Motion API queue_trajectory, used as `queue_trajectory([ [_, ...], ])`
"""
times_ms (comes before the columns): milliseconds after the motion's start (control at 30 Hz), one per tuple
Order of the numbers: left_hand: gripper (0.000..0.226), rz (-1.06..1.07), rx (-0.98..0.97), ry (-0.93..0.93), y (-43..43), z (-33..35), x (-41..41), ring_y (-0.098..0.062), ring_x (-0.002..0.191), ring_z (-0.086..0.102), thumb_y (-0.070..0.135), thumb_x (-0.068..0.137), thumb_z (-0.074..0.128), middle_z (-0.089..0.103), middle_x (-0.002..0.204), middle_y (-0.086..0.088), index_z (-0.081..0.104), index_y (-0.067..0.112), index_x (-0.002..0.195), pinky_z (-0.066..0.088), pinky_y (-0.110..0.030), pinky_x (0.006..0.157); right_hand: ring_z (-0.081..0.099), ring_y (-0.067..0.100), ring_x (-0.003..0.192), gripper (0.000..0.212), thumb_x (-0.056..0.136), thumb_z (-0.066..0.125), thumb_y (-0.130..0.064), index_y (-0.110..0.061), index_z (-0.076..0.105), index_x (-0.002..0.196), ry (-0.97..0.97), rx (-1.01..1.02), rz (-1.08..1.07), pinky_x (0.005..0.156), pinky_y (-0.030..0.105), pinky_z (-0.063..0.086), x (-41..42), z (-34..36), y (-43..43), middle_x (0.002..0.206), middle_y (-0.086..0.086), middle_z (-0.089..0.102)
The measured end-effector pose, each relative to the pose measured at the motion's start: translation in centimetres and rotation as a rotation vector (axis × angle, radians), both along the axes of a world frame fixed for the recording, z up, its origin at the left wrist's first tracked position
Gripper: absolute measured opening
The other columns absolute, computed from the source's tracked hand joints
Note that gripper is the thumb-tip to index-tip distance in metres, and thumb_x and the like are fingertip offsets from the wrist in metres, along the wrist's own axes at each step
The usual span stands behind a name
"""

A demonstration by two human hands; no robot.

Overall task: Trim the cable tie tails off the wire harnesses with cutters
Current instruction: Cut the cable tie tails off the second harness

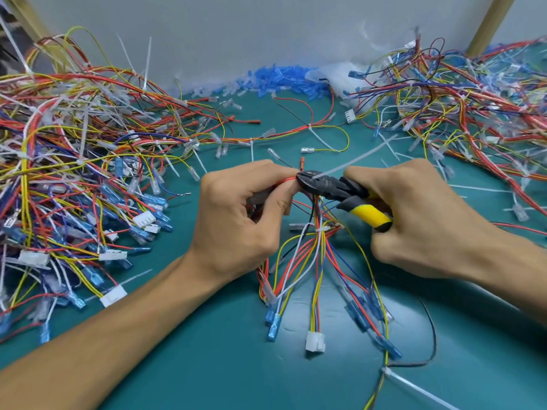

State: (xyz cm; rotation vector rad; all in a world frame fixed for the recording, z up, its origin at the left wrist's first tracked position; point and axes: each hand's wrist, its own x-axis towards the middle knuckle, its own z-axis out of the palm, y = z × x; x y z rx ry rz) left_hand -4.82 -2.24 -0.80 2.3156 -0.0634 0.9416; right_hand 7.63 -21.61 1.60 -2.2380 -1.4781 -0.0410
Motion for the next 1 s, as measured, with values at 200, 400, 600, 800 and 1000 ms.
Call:
queue_trajectory([
  [200, 0.023, 0.005, 0.002, -0.028, -0.11, 0.06, 0.03, 0.003, 0.056, 0.044, 0.000, 0.098, 0.066, 0.055, 0.065, 0.007, 0.072, 0.020, 0.087, 0.028, -0.010, 0.058, 0.030, 0.037, 0.059, 0.019, 0.062, 0.050, -0.015, -0.024, 0.036, 0.069, -0.005, 0.002, -0.019, 0.046, 0.046, 0.032, 0.00, 0.07, 0.00, 0.056, 0.008, 0.030],
  [400, 0.021, 0.000, -0.023, -0.024, 0.05, -0.24, 0.05, 0.001, 0.054, 0.044, 0.001, 0.098, 0.066, 0.055, 0.065, 0.005, 0.074, 0.017, 0.088, 0.028, -0.010, 0.057, 0.027, 0.036, 0.061, 0.014, 0.067, 0.053, -0.015, -0.020, 0.040, 0.071, -0.009, 0.022, -0.017, 0.045, 0.044, 0.029, 0.02, -0.32, 0.01, 0.058, 0.010, 0.030],
  [600, 0.021, 0.005, -0.034, -0.001, 0.04, -0.23, 0.02, 0.001, 0.055, 0.045, 0.000, 0.098, 0.066, 0.055, 0.065, 0.006, 0.075, 0.016, 0.087, 0.029, -0.011, 0.057, 0.028, 0.036, 0.060, 0.013, 0.062, 0.048, -0.016, -0.019, 0.037, 0.069, 0.025, 0.007, -0.024, 0.046, 0.044, 0.026, -0.36, -0.19, 0.10, 0.056, 0.008, 0.030],
  [800, 0.018, 0.006, -0.047, 0.004, 0.17, -0.30, 0.17, -0.001, 0.055, 0.045, 0.001, 0.098, 0.065, 0.057, 0.064, 0.005, 0.077, 0.010, 0.088, 0.030, -0.012, 0.056, 0.027, 0.029, 0.059, 0.024, 0.057, 0.045, -0.015, -0.037, 0.039, 0.066, 0.116, -0.036, -0.026, 0.048, 0.039, 0.021, -0.42, -0.02, 0.23, 0.058, 0.010, 0.030],
  [1000, 0.019, -0.005, -0.079, 0.007, 0.25, -0.55, 0.30, -0.003, 0.053, 0.046, 0.003, 0.098, 0.065, 0.057, 0.062, 0.005, 0.077, 0.014, 0.088, 0.030, -0.013, 0.055, 0.021, 0.019, 0.058, 0.024, 0.054, 0.044, -0.015, -0.035, 0.038, 0.066, 0.167, -0.024, -0.029, 0.049, 0.036, 0.019, -0.47, -0.23, 0.31, 0.061, 0.010, 0.032],
])
